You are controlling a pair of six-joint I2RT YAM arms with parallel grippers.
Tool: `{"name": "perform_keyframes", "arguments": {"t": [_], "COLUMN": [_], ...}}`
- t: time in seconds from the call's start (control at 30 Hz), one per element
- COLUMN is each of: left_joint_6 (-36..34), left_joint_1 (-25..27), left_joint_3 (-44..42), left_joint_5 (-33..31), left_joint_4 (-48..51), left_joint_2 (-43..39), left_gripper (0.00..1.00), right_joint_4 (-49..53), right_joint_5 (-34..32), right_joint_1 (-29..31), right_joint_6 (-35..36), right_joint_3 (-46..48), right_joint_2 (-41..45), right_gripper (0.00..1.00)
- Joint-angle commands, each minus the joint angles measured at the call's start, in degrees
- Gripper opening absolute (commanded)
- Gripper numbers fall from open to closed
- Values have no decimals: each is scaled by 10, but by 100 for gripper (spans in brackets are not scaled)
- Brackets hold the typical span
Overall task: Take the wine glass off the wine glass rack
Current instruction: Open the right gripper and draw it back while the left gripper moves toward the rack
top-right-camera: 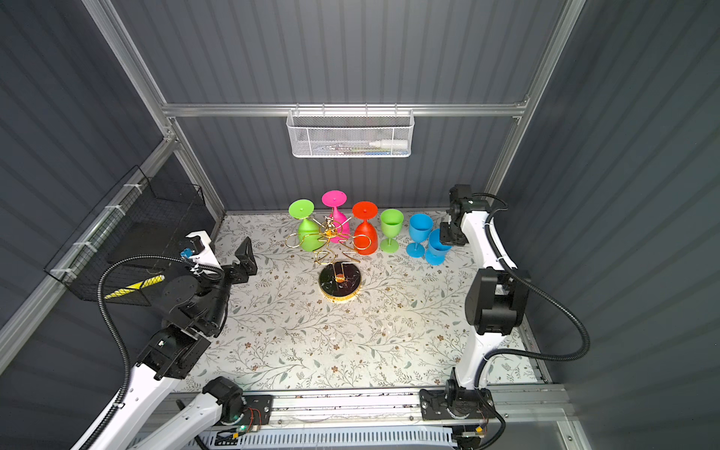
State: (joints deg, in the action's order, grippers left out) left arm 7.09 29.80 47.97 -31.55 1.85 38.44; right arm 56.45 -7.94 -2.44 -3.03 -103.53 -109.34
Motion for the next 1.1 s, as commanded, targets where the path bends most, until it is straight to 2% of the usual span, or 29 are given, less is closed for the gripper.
{"name": "perform_keyframes", "arguments": {"t": [0.0,0.3,0.47,0.6,0.7,0.8,0.9,0.97,1.07], "left_joint_6": [-6,-2,3,35,67,124,216,273,335], "left_joint_1": [0,0,0,-1,-7,-60,-177,-247,-290], "left_joint_3": [24,18,20,43,72,108,139,143,149], "left_joint_5": [-7,-23,-22,42,81,179,344,461,585], "left_joint_4": [1,-3,-7,7,27,62,84,56,5], "left_joint_2": [0,3,21,52,89,128,170,195,240], "left_gripper": [92,92,92,89,88,86,83,82,79], "right_joint_4": [11,-6,-31,-72,-136,-228,-297,-321,-328], "right_joint_5": [2,32,58,75,124,194,233,257,301], "right_joint_1": [-5,-8,-26,-36,-36,-36,-36,-36,-35], "right_joint_6": [-1,-14,-31,-45,-65,-98,-128,-138,-144], "right_joint_3": [-17,-17,-8,31,97,201,293,337,378], "right_joint_2": [-7,6,49,119,202,298,385,430,480], "right_gripper": [17,34,41,46,55,63,70,74,79]}}
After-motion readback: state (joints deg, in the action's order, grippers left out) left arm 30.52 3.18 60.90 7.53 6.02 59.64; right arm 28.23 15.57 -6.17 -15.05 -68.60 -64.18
